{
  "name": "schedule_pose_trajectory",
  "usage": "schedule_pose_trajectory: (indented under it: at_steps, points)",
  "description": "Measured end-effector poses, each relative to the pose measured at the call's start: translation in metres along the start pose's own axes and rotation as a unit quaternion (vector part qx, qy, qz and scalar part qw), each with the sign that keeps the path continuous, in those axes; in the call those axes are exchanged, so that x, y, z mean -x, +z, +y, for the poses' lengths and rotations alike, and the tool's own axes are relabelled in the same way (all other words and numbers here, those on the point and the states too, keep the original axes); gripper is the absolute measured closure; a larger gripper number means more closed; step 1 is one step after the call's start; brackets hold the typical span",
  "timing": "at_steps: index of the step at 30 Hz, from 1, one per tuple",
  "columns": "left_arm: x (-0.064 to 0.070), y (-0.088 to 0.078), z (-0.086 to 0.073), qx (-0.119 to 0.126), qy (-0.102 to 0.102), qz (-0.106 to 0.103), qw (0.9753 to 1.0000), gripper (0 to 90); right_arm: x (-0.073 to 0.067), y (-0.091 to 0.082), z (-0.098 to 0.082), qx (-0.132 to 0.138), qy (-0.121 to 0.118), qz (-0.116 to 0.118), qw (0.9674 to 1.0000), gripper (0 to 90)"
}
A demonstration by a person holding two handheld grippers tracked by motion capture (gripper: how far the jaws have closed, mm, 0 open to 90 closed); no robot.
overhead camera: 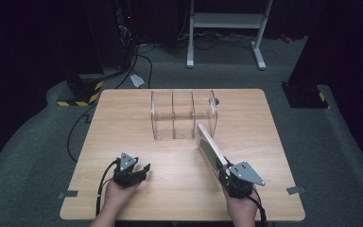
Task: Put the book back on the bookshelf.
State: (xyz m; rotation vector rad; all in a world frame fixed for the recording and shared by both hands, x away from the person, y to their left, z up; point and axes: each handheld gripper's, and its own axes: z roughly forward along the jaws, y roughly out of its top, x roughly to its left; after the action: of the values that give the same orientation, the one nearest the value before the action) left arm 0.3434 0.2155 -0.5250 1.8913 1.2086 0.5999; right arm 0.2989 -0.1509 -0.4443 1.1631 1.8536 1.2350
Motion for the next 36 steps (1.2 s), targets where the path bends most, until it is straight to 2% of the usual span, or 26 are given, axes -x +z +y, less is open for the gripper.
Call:
schedule_pose_trajectory:
  at_steps: [3, 6, 8, 19, 22, 25, 36]
  points:
    - [0.0, 0.0, 0.0, -0.001, -0.001, -0.001, 1.0, 40.2, 0.003, 0.001, 0.007, 0.011, 0.003, -0.01, 0.9999, 75.4]
    - [-0.001, 0.0, 0.0, -0.002, -0.001, 0.0, 1.0, 40.3, 0.007, 0.003, 0.013, 0.023, 0.014, -0.008, 0.9996, 75.4]
    - [-0.001, 0.0, 0.0, -0.002, -0.002, 0.0, 1.0, 40.2, 0.008, 0.008, 0.018, 0.028, 0.013, -0.018, 0.9994, 75.4]
    - [-0.002, 0.0, 0.0, -0.003, -0.007, -0.004, 1.0, 39.6, 0.009, 0.049, 0.043, 0.04, 0.002, -0.054, 0.9978, 75.4]
    - [-0.002, 0.0, 0.0, -0.004, -0.001, -0.004, 1.0, 39.6, 0.012, 0.06, 0.045, 0.038, 0.015, -0.051, 0.9979, 75.4]
    - [-0.002, 0.0, 0.0, -0.005, -0.001, -0.004, 1.0, 39.6, 0.012, 0.075, 0.048, 0.035, 0.018, -0.061, 0.9974, 75.4]
    - [-0.003, 0.0, 0.0, -0.004, -0.002, -0.008, 1.0, 39.6, 0.011, 0.112, 0.059, 0.031, 0.011, -0.079, 0.9963, 75.4]
